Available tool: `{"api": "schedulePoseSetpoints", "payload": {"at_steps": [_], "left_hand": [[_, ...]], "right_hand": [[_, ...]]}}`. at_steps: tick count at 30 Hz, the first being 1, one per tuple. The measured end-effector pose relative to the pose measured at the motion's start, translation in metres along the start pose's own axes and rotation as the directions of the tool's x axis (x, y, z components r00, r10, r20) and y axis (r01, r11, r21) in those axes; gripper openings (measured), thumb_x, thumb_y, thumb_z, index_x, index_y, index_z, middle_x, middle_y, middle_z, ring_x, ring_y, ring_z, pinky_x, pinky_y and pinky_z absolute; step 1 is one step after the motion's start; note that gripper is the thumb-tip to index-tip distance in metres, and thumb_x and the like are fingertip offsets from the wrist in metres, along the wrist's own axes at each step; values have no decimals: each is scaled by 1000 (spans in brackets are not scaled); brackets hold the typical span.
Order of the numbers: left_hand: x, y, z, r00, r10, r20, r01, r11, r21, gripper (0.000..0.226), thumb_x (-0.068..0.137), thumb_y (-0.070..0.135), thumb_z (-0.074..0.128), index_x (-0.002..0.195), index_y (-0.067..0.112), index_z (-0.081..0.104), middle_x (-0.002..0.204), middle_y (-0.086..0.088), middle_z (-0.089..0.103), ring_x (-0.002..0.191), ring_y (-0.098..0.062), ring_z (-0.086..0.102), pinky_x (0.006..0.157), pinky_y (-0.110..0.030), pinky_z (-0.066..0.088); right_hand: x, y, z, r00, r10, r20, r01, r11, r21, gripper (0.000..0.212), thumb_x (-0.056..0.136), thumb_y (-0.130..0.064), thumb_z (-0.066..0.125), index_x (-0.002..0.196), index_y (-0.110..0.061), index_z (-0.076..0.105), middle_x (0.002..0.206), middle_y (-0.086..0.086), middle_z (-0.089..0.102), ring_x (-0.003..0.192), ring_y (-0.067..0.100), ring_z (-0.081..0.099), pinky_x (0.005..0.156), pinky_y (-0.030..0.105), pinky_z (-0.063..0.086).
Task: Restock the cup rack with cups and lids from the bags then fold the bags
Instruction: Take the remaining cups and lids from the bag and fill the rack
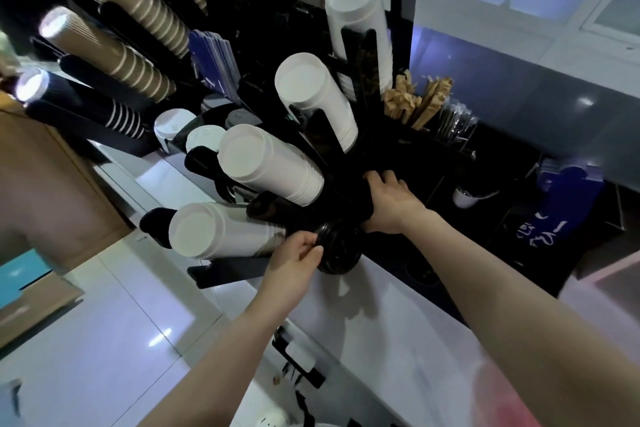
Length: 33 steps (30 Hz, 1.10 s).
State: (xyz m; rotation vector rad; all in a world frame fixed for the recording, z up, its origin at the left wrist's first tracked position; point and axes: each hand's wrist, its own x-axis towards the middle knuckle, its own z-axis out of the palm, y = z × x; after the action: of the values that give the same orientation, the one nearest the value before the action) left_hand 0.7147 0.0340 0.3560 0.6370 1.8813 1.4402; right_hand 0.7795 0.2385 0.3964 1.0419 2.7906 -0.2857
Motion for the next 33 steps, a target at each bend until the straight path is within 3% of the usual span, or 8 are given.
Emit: {"api": "schedulePoseSetpoints", "payload": {"at_steps": [6,11,16,20,22,25,29,33], "left_hand": [[0,0,1,1000,-11,3,11,1000,1,12,93,10,53,99,15,63,101,-8,70,100,-25,64,97,-49,46],[0,3,3,1000,4,13,-3,999,-42,21,94,4,51,86,20,61,95,-13,70,99,-32,64,96,-51,46],[-4,4,5,1000,20,0,-20,997,-71,19,94,8,52,88,23,62,90,-1,70,90,-17,65,95,-44,49],[-7,6,9,997,63,-31,-66,991,-113,21,94,8,52,87,25,61,83,4,68,81,-10,63,91,-42,50],[-8,5,10,995,88,-45,-93,987,-133,21,95,8,52,87,25,61,83,4,68,81,-10,62,90,-44,49],[-9,2,7,992,105,-68,-114,983,-146,21,94,11,53,86,28,64,82,3,69,80,-10,61,87,-44,51],[-9,0,6,992,102,-70,-112,982,-152,22,95,12,53,86,29,64,82,-1,67,79,-14,58,86,-49,50],[-10,-2,5,993,96,-69,-106,982,-154,28,95,11,52,81,33,65,83,-4,67,79,-15,57,85,-49,50]], "right_hand": [[2,-11,5,1000,21,-18,-24,976,-216,106,61,-47,84,145,-20,26,141,9,38,129,34,33,99,46,38],[-5,-14,9,1000,21,-24,-25,976,-215,107,72,-43,79,152,-25,11,154,13,17,136,37,23,106,48,32],[-28,-2,6,976,-91,-199,90,996,-14,58,84,-28,67,137,-20,46,138,7,43,123,31,41,97,41,45],[-41,2,8,985,-157,-74,152,986,-62,33,89,-21,53,122,-20,61,126,4,54,112,29,53,87,37,48],[-45,2,18,985,-170,-28,163,970,-181,26,89,-26,50,112,-21,61,118,2,58,105,27,56,83,33,40],[-46,4,28,982,-177,-59,154,947,-281,28,90,-37,50,114,-26,60,120,0,56,110,25,53,85,34,32],[-43,4,29,987,-154,-51,137,959,-249,38,90,-39,50,126,-28,55,131,1,49,119,28,47,95,38,34],[-39,1,26,992,-127,-16,123,979,-160,55,89,-43,50,139,-27,36,140,-2,47,122,28,49,96,41,34]]}}
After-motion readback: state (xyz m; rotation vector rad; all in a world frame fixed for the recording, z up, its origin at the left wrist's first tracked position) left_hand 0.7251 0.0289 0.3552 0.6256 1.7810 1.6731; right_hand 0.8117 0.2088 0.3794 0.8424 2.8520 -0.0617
